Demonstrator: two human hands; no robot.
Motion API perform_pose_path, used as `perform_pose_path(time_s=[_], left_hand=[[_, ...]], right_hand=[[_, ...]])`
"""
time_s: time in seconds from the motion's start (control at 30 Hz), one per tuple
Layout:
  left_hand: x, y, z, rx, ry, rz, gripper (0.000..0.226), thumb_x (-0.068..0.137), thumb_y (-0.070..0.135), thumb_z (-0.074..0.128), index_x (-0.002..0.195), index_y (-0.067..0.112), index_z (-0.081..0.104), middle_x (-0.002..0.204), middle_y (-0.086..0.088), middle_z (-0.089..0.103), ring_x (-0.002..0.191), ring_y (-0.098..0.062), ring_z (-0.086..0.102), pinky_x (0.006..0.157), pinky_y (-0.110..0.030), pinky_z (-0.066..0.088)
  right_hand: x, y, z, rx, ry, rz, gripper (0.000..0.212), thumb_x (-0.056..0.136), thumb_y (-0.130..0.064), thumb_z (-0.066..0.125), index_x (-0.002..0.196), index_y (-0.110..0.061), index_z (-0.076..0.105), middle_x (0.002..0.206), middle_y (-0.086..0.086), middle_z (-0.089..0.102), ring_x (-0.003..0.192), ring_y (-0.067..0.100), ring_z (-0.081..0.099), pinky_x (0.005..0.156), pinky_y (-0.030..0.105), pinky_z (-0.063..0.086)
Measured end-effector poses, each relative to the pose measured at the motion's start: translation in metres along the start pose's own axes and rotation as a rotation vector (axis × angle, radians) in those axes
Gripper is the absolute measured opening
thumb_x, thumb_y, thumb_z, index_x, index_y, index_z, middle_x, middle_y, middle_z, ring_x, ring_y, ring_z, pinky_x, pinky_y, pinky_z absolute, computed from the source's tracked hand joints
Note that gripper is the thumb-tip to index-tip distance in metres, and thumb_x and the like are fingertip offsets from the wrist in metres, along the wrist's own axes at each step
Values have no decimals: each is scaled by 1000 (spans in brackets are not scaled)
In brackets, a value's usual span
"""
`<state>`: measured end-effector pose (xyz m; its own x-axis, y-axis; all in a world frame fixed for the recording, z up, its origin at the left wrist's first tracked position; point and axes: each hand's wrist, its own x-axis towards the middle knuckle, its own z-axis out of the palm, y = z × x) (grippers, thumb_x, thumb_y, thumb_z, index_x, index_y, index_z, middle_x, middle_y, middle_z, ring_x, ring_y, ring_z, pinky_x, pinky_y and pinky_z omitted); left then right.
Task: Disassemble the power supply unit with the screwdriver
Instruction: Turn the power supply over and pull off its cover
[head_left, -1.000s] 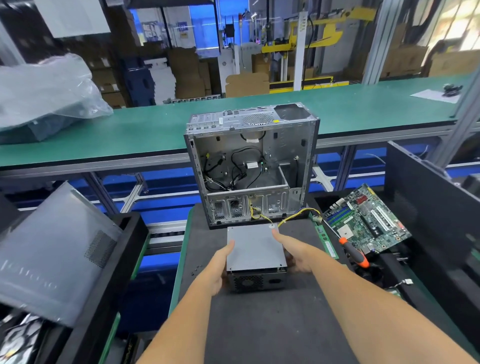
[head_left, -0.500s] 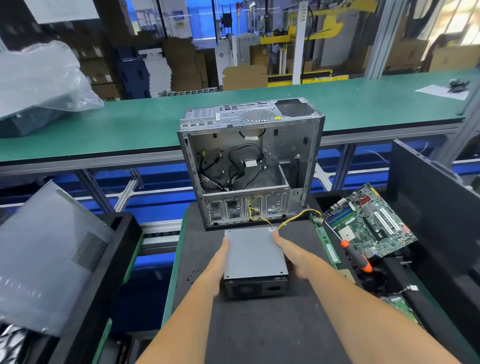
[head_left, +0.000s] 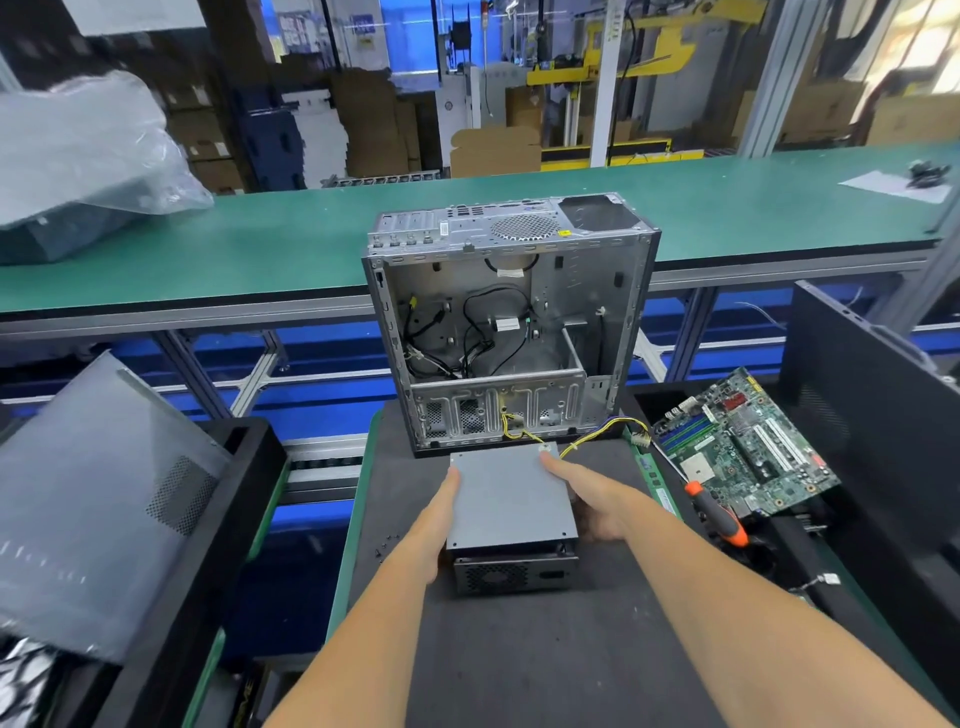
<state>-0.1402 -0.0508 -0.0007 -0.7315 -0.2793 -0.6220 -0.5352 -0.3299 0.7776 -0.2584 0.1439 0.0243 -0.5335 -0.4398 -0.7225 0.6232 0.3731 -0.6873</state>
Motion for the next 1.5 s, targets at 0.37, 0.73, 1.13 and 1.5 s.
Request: perform_pose_path(time_s=[0.37, 0.73, 1.13, 1.5], left_hand=[[-11, 2, 4, -31, 33, 41, 65, 76, 78, 50, 111, 26, 68, 102, 1, 74, 100, -20, 69, 103, -41, 45], [-32, -4, 13, 124, -45, 29, 65, 72, 83, 50, 111, 33, 67, 110, 6, 72, 110, -18, 62, 108, -44, 38], [-70, 40, 13, 79, -3, 84, 83, 60, 86, 57, 117, 26, 66, 111, 0, 71, 116, -24, 59, 111, -48, 35], [-93, 67, -38, -131, 171, 247, 88, 75, 88, 18, 105, 19, 65, 86, -2, 62, 80, -18, 53, 72, -32, 37]], right_hand=[[-6, 2, -6, -102, 62, -34, 68, 61, -77, 70, 89, -15, 67, 71, 3, 74, 81, 23, 69, 69, 32, 51], [-39, 14, -25, -116, -127, 91, 87, 79, -75, 51, 134, -9, 57, 134, 16, 59, 112, 29, 60, 100, 37, 44], [-85, -44, -25, -433, -139, 30, 77, 71, -78, 50, 99, -6, 61, 105, 16, 67, 83, 25, 66, 73, 28, 50], [-86, -72, 44, -421, -155, -442, 75, 83, -19, 77, 145, -17, 35, 129, 6, 50, 83, 13, 60, 57, 19, 50]])
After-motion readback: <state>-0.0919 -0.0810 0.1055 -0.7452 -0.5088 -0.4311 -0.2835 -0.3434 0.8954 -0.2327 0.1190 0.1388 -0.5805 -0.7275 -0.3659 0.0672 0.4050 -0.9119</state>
